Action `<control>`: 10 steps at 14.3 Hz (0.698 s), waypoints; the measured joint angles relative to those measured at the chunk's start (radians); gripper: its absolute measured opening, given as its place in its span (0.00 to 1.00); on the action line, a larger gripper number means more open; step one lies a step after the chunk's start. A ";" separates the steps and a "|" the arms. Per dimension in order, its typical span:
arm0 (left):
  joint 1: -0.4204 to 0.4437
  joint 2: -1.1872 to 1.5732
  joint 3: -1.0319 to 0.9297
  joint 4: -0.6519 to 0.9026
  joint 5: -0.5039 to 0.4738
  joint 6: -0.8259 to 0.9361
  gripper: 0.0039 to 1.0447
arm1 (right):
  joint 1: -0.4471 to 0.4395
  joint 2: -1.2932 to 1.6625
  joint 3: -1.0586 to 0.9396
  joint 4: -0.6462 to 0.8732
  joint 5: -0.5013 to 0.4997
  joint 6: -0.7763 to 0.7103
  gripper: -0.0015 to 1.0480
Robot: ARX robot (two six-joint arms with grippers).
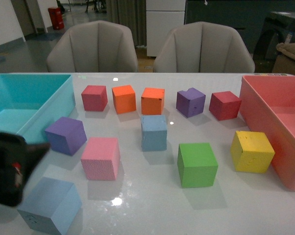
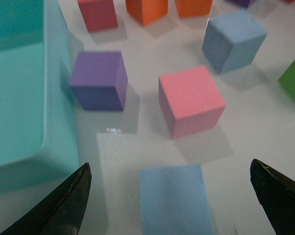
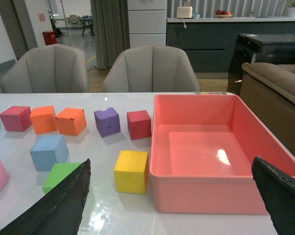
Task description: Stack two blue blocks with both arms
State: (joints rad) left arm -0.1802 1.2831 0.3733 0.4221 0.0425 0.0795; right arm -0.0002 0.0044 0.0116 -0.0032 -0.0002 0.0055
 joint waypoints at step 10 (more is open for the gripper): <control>0.052 0.335 0.073 0.013 0.078 -0.013 0.94 | 0.000 0.000 0.000 0.000 0.000 0.000 0.94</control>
State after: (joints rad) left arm -0.1280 1.6180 0.4461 0.4351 0.1204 0.0669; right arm -0.0002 0.0044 0.0116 -0.0036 -0.0002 0.0055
